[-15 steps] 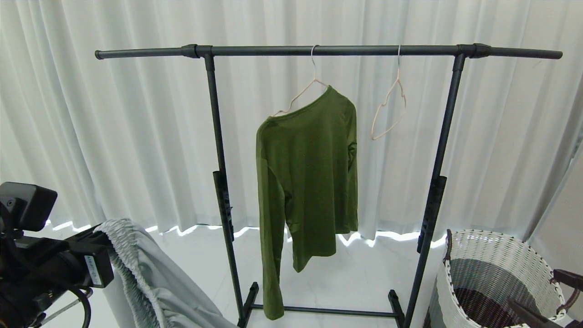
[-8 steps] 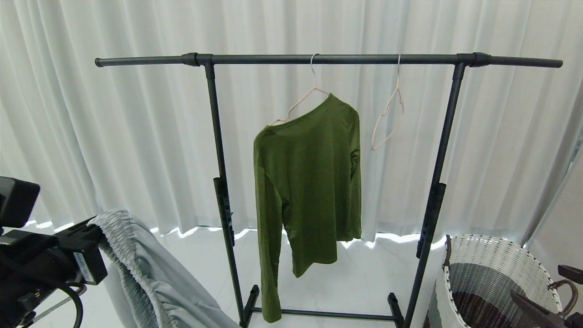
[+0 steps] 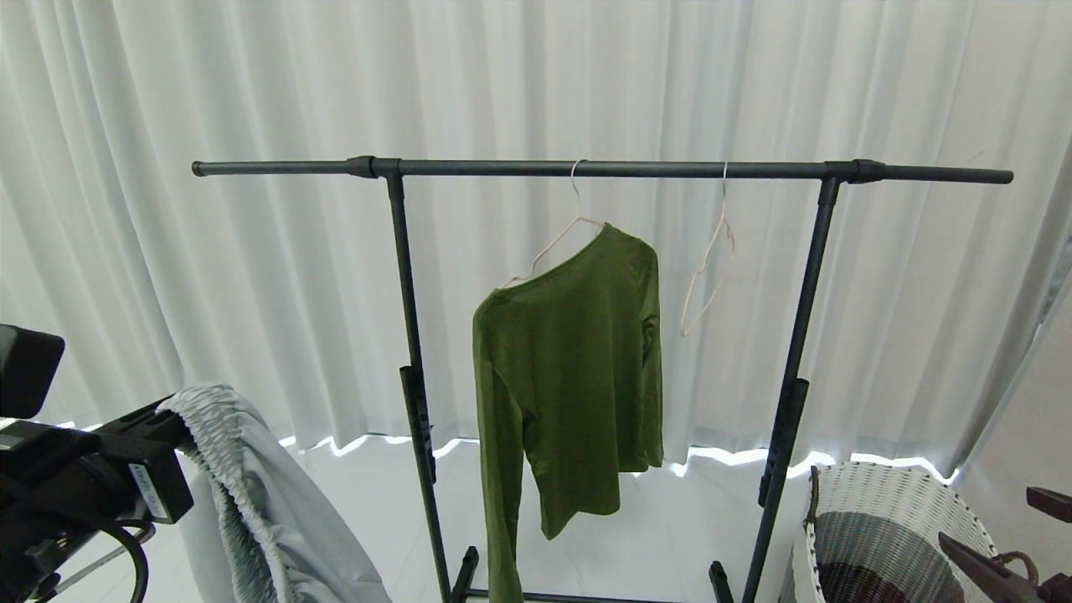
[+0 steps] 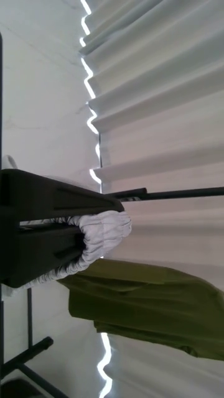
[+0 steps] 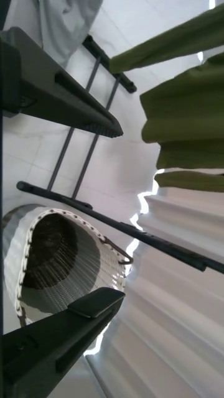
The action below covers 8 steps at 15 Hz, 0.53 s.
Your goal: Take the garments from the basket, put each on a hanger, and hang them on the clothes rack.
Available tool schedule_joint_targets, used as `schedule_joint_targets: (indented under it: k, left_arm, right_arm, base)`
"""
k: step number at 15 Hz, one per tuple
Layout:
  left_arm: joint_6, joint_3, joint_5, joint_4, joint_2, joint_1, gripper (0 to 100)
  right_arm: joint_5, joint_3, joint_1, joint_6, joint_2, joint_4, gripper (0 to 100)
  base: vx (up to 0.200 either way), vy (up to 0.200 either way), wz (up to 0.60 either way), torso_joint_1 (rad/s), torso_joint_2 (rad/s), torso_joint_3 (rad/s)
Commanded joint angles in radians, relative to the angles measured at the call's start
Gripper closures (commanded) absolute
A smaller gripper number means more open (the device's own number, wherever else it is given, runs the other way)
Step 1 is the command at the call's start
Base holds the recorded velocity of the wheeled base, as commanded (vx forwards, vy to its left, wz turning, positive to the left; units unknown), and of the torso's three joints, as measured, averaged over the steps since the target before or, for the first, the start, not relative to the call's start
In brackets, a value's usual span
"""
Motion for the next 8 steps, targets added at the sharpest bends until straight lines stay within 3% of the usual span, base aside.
schedule_joint_targets:
  k: [1, 8]
  left_arm:
    - [0.0, -0.003, 0.0, 0.0, 0.002, 0.0, 100]
    - [0.002, -0.009, 0.0, 0.0, 0.002, 0.0, 100]
  right_arm:
    - [0.0, 0.0, 0.0, 0.0, 0.003, -0.001, 0]
    - [0.0, -0.008, -0.003, 0.003, 0.016, -0.001, 0]
  base:
    - [0.0, 0.0, 0.0, 0.246, -0.49, -0.256]
    - [0.0, 0.0, 0.0, 0.238, -0.5, -0.268]
